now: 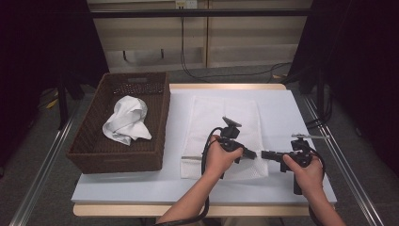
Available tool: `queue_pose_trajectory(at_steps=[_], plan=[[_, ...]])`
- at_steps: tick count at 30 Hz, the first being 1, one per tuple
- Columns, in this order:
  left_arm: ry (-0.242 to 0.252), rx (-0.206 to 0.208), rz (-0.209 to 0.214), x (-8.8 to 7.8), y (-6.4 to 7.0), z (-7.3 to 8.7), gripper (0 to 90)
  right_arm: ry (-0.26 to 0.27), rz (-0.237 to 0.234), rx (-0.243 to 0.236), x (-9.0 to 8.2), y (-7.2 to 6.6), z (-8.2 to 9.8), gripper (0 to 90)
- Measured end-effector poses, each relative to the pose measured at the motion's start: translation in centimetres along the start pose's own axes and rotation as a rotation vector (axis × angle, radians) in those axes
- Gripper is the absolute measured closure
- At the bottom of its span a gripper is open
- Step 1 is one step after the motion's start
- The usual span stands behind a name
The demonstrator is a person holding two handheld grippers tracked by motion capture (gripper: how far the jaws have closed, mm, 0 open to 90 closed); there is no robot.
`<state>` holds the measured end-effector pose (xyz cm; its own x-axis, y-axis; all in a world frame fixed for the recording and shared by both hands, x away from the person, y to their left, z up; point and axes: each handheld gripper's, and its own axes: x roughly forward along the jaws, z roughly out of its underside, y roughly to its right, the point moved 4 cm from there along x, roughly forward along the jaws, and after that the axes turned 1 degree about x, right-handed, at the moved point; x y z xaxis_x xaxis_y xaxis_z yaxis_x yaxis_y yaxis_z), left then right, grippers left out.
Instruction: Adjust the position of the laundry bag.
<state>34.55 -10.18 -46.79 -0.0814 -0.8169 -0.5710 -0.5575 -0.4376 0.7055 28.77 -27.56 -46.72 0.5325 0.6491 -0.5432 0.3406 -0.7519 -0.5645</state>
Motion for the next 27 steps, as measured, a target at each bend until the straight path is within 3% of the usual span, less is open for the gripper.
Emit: queue_pose_trajectory(at_steps=[27], plan=[[-0.03, -0.009, 0.0, -0.22, 0.1, -0.09, 86.7, -0.012, -0.014, 0.008, -0.21, -0.04, -0.01, 86.3]])
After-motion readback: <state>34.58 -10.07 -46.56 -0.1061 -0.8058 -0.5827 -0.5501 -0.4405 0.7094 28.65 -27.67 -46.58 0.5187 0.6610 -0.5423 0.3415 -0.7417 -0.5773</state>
